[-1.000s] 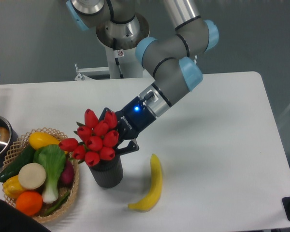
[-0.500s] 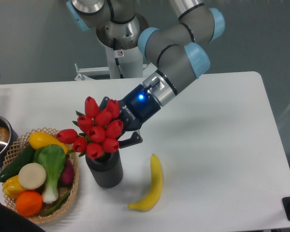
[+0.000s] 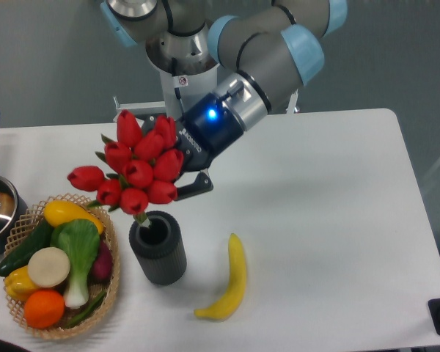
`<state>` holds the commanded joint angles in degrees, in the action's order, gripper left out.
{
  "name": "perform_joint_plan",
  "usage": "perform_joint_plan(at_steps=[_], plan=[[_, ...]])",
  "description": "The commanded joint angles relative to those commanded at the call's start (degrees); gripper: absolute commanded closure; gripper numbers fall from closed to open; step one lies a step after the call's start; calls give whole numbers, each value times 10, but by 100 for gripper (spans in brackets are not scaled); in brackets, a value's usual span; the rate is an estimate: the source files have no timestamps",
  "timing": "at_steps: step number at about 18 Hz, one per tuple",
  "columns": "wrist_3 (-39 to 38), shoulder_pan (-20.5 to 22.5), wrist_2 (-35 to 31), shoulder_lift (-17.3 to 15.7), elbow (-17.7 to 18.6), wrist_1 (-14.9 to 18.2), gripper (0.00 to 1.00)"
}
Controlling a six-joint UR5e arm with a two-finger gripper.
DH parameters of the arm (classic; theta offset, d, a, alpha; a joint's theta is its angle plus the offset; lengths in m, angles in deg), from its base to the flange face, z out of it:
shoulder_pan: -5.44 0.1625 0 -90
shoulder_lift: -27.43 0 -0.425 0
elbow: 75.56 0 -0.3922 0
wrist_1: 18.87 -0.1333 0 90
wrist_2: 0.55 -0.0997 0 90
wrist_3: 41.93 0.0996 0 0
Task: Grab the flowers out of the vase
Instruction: 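Lift the gripped tulips up and out of the grey vase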
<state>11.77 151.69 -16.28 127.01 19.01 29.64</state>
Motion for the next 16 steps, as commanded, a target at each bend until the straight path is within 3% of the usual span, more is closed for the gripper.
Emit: perform_joint_plan(at_steps=[5,10,16], plan=[[-32,5,16,3,-32,0,61],[-31,93,9,8,-44,-1,61],[-16,131,-2,41,-77,-3,61]])
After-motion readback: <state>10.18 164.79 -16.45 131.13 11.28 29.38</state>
